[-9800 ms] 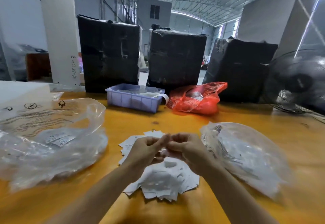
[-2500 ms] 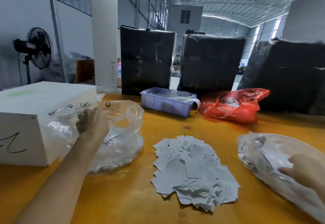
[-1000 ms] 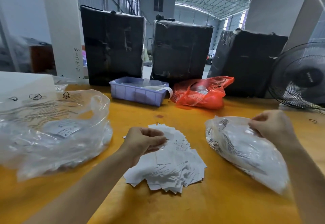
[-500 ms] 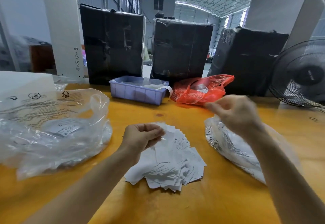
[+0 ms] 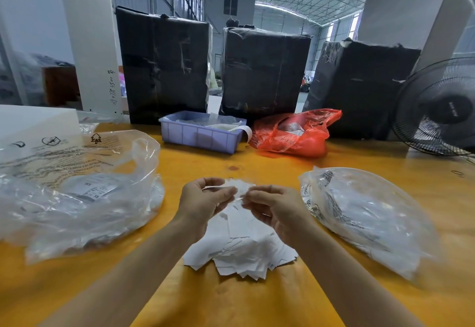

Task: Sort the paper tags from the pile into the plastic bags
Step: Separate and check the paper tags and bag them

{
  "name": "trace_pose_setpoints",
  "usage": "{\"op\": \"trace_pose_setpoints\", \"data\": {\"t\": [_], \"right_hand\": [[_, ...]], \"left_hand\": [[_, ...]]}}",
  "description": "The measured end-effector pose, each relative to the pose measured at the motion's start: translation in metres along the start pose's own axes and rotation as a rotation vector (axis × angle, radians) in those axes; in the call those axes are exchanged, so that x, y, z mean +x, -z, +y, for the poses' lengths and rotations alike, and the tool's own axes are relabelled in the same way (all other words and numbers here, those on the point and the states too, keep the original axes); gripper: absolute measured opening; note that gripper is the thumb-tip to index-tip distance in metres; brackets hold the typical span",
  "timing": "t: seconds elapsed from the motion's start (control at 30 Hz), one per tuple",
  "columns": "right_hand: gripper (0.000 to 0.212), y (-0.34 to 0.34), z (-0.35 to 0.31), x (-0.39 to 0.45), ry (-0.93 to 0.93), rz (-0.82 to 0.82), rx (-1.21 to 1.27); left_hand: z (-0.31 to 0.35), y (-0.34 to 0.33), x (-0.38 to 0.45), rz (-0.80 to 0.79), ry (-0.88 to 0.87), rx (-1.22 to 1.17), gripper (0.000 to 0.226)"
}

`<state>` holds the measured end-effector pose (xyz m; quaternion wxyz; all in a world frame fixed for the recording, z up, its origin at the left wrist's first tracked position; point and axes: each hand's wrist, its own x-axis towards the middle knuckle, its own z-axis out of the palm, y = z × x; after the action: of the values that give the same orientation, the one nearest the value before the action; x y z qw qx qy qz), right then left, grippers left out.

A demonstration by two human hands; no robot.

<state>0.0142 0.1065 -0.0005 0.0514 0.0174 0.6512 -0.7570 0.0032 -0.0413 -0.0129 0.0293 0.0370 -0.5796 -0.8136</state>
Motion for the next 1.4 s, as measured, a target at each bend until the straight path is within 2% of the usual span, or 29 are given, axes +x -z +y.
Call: {"op": "trace_pose_setpoints", "data": {"t": [0.1, 0.2, 0.27, 0.37, 0.43, 0.6, 0.77, 0.9, 0.97, 1.07, 1.17, 1.23, 1.33, 1.37, 1.4], "right_hand": [[0.008, 0.001, 0.000, 0.001, 0.069, 0.041, -0.048], [0.007, 0.001, -0.001, -0.002, 0.230, 0.009, -0.250], [0.008, 0.001, -0.001, -0.004, 0.326, -0.017, -0.362], [0.005, 0.000, 0.000, -0.005, 0.389, 0.008, -0.330], [0.004, 0.003, -0.001, -0.003, 0.360, 0.016, -0.262], [0.022, 0.011, -0.007, 0.000, 0.222, -0.093, -0.219], [0.008, 0.010, -0.007, 0.000, 0.127, -0.134, -0.193], [0.030, 0.006, -0.007, -0.004, 0.057, -0.216, -0.232], [0.025, 0.005, -0.005, -0.003, 0.060, -0.165, -0.234], [0.008, 0.009, -0.003, 0.002, 0.033, -0.063, -0.181], [0.011, 0.012, -0.005, 0.004, 0.042, -0.020, -0.185], [0.014, 0.012, -0.007, 0.003, 0.074, -0.059, -0.208], [0.050, 0.008, -0.008, -0.002, 0.087, -0.225, -0.424], [0.049, 0.006, -0.006, -0.003, 0.110, -0.254, -0.509], [0.038, 0.004, -0.004, -0.004, 0.154, -0.250, -0.562]], "left_hand": [[0.001, 0.001, -0.002, -0.125, 0.057, 0.144, 0.036], [0.004, 0.004, -0.007, -0.284, 0.106, 0.370, 0.061], [0.003, 0.004, -0.008, -0.322, 0.074, 0.357, 0.046], [0.004, 0.003, -0.009, -0.275, 0.024, 0.299, 0.016], [0.004, 0.000, -0.010, -0.242, 0.016, 0.270, 0.015], [0.002, -0.005, -0.010, -0.102, 0.045, 0.147, 0.014], [0.002, 0.000, -0.002, -0.060, 0.017, 0.006, 0.008], [-0.001, 0.004, 0.000, -0.116, -0.126, 0.119, 0.026], [-0.002, 0.003, 0.000, -0.117, -0.172, 0.186, 0.033], [-0.001, 0.003, 0.001, -0.115, -0.157, 0.251, 0.032], [0.000, 0.005, 0.001, -0.170, -0.062, 0.239, 0.033], [0.002, 0.007, 0.001, -0.193, -0.018, 0.238, 0.038], [0.004, 0.007, -0.001, -0.218, -0.058, 0.375, 0.044], [0.005, 0.006, -0.002, -0.230, -0.079, 0.415, 0.045], [0.006, 0.005, -0.003, -0.240, -0.094, 0.439, 0.045]]}}
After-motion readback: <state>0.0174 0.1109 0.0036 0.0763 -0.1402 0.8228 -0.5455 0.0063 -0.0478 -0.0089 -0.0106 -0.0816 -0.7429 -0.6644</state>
